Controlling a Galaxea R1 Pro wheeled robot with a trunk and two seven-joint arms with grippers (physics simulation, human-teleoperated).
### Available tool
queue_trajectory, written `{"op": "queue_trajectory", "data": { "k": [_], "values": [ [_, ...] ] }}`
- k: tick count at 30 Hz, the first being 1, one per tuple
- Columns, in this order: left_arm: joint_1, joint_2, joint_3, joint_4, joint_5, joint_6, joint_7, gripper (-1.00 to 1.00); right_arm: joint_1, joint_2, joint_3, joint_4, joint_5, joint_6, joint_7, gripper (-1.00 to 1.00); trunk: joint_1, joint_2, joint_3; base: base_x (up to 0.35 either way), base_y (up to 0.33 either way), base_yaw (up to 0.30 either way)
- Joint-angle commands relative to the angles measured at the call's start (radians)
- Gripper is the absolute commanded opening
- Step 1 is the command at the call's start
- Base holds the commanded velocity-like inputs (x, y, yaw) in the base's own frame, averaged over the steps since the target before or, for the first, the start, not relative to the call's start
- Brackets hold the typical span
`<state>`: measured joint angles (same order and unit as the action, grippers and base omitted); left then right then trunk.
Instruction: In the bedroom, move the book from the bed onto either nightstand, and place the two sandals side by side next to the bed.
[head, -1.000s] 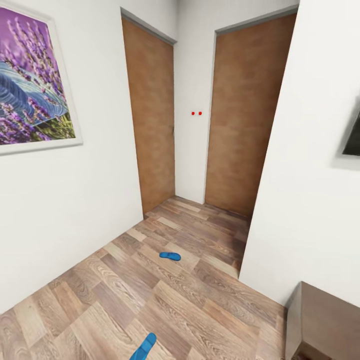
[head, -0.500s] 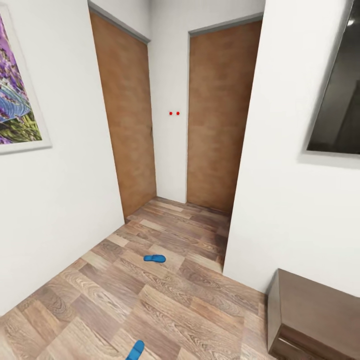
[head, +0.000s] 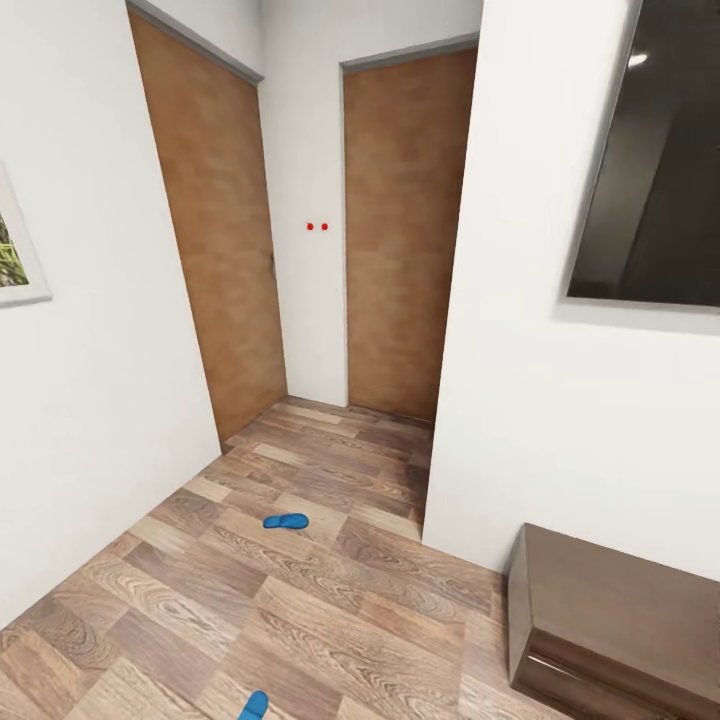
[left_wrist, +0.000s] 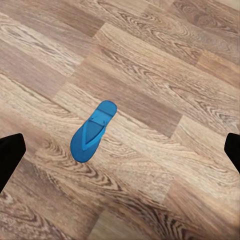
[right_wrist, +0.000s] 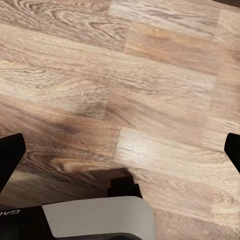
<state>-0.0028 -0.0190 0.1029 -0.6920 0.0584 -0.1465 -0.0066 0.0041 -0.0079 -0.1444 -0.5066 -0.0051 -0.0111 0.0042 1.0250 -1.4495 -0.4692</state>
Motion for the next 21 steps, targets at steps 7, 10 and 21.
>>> {"op": "queue_trajectory", "data": {
  "k": [7,10,21],
  "values": [
    [0.0,0.0,0.001,0.0,0.006,-0.002,-0.001,1.0,0.0,0.0,0.0,-0.001,0.006,-0.001,0.0,1.0,0.0,0.0,-0.001,0.0,0.0,-0.007],
    [0.0,0.0,0.001,0.0,0.006,-0.002,0.0,1.0,0.0,0.0,0.0,-0.001,0.006,-0.001,0.0,1.0,0.0,0.0,-0.001,0.0,0.0,0.0],
    [0.0,-0.001,0.002,0.0,0.006,-0.002,0.0,1.0,0.001,0.002,0.001,-0.001,0.008,-0.001,0.001,1.0,0.0,0.0,-0.001,0.0,0.0,0.0]
  ]
}}
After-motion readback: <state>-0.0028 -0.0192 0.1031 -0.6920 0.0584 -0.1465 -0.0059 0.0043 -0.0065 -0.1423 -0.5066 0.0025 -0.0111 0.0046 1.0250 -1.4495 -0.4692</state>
